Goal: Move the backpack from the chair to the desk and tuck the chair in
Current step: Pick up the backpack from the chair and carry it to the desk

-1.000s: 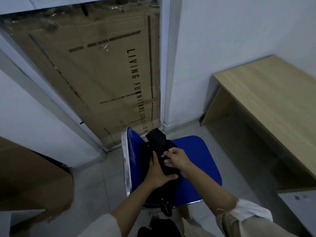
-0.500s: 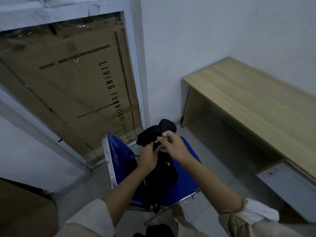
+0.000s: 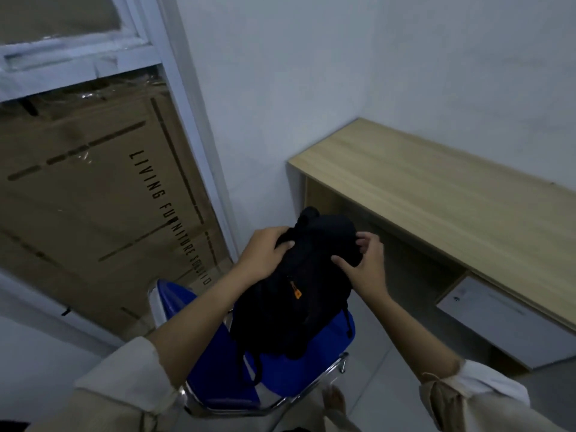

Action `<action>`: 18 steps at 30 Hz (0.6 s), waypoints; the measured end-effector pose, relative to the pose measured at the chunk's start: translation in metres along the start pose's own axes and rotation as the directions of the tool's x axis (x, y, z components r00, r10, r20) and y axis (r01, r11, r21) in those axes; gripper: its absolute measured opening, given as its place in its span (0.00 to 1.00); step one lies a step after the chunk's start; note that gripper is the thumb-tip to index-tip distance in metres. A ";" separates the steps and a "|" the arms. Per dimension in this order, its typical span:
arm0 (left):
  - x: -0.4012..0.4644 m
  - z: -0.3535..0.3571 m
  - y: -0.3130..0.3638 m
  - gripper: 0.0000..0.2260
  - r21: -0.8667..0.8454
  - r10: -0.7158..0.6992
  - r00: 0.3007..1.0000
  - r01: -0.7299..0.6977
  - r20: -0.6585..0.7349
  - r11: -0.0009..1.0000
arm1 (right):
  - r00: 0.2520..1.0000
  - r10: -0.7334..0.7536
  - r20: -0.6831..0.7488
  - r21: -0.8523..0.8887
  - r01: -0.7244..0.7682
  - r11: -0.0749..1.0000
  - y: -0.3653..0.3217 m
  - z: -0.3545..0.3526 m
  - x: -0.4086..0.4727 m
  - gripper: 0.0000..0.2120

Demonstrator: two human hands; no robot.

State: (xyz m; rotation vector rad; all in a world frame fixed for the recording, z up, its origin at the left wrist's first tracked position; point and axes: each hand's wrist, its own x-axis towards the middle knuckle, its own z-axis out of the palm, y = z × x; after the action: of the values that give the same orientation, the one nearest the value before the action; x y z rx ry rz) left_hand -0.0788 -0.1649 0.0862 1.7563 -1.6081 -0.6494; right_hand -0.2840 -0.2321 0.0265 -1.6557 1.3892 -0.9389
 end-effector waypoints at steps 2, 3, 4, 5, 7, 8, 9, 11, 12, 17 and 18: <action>0.011 -0.003 0.014 0.06 0.020 0.064 0.996 -0.066 0.069 0.998 | 1.000 0.013 -0.016 -0.024 -0.014 1.000 0.008 -0.022 0.006 0.44; 0.016 -0.004 0.022 0.05 0.030 0.100 0.989 -0.104 0.108 0.994 | 0.999 0.023 0.024 -0.023 -0.022 0.999 0.013 -0.034 0.011 0.51; 0.021 -0.006 0.030 0.05 0.040 0.140 0.980 -0.147 0.143 0.988 | 0.995 0.031 0.093 -0.022 -0.029 0.999 0.016 -0.044 0.016 0.57; 0.024 -0.007 0.038 0.05 0.049 0.183 0.968 -0.194 0.174 0.980 | 0.984 0.038 0.176 -0.022 -0.035 0.999 0.018 -0.053 0.021 0.62; 0.033 -0.008 0.053 0.05 0.061 0.258 0.938 -0.279 0.232 0.958 | 0.948 0.038 0.316 -0.008 -0.037 0.999 0.021 -0.069 0.032 0.65; 0.038 -0.008 0.061 0.05 0.067 0.295 0.920 -0.322 0.258 0.944 | 0.927 0.019 0.376 -0.012 -0.015 1.000 0.022 -0.075 0.037 0.64; 0.042 -0.008 0.069 0.06 0.074 0.330 0.900 -0.364 0.283 0.928 | 0.905 -0.015 0.426 -0.003 0.018 1.000 0.022 -0.079 0.041 0.63; 0.054 -0.009 0.086 0.07 0.076 0.399 0.861 -0.442 0.317 0.894 | 0.881 -0.062 0.469 0.052 0.043 0.998 0.017 -0.087 0.046 0.58; 0.061 -0.011 0.092 0.07 0.076 0.429 0.845 -0.474 0.319 0.877 | 0.883 -0.066 0.464 0.091 0.026 0.995 0.010 -0.090 0.046 0.53; 0.094 -0.014 0.124 0.04 0.082 0.488 0.801 -0.545 0.347 0.835 | 0.947 -0.085 0.309 0.205 0.021 0.978 -0.002 -0.111 0.057 0.33; 0.100 -0.014 0.129 0.04 0.083 0.498 0.798 -0.553 0.339 0.829 | 0.958 -0.101 0.269 0.215 0.043 0.976 -0.005 -0.114 0.059 0.28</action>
State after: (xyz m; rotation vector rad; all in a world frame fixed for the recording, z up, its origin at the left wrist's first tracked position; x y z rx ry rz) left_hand -0.1418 -0.2655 0.1998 1.2520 -2.3153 -0.5245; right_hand -0.3762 -0.3004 0.0841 -1.6168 1.0130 -0.8236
